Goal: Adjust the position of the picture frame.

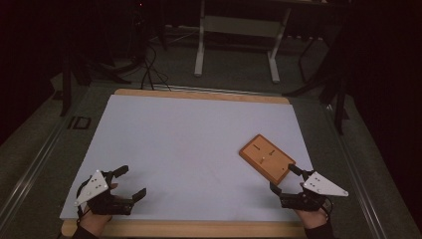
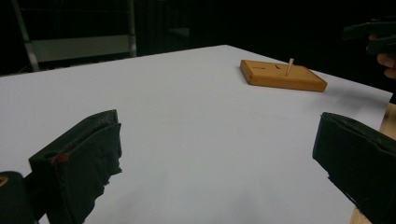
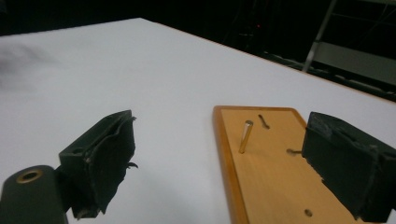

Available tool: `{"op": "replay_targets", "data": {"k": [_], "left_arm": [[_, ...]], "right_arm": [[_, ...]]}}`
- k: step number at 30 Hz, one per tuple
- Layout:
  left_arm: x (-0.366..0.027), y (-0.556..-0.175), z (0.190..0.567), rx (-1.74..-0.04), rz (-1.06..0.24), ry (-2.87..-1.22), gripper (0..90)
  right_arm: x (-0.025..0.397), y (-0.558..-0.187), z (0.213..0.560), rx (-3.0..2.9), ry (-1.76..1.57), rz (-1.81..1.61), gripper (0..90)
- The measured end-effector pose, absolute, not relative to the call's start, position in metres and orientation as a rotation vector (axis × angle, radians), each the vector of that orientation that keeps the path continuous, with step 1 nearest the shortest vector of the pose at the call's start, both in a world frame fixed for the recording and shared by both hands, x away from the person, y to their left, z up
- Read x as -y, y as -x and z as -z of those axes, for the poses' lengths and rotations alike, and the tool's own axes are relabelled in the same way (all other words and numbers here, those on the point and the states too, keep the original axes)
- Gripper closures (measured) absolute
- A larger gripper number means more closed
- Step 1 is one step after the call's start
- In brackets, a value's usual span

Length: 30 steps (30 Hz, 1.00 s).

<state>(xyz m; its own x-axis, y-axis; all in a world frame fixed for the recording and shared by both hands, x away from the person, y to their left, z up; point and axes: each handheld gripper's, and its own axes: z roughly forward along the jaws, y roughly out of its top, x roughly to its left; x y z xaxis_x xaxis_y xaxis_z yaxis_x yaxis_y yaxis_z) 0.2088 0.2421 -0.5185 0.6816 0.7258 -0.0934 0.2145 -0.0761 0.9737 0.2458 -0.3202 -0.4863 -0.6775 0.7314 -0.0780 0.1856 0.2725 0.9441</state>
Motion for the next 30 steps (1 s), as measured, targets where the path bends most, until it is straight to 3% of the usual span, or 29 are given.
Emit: {"op": "replay_targets", "data": {"k": [19,30], "left_arm": [[-0.242,-0.21,0.52,-0.791,-0.491,-1.634,1.5],[-0.241,-0.211,0.52,-0.791,-0.485,-1.636,1.5]], "right_arm": [[0.309,-0.306,0.507,-2.121,-0.934,-1.331,10.2],[0.296,-0.327,0.521,-2.184,-0.954,-1.274,23.9]]}}
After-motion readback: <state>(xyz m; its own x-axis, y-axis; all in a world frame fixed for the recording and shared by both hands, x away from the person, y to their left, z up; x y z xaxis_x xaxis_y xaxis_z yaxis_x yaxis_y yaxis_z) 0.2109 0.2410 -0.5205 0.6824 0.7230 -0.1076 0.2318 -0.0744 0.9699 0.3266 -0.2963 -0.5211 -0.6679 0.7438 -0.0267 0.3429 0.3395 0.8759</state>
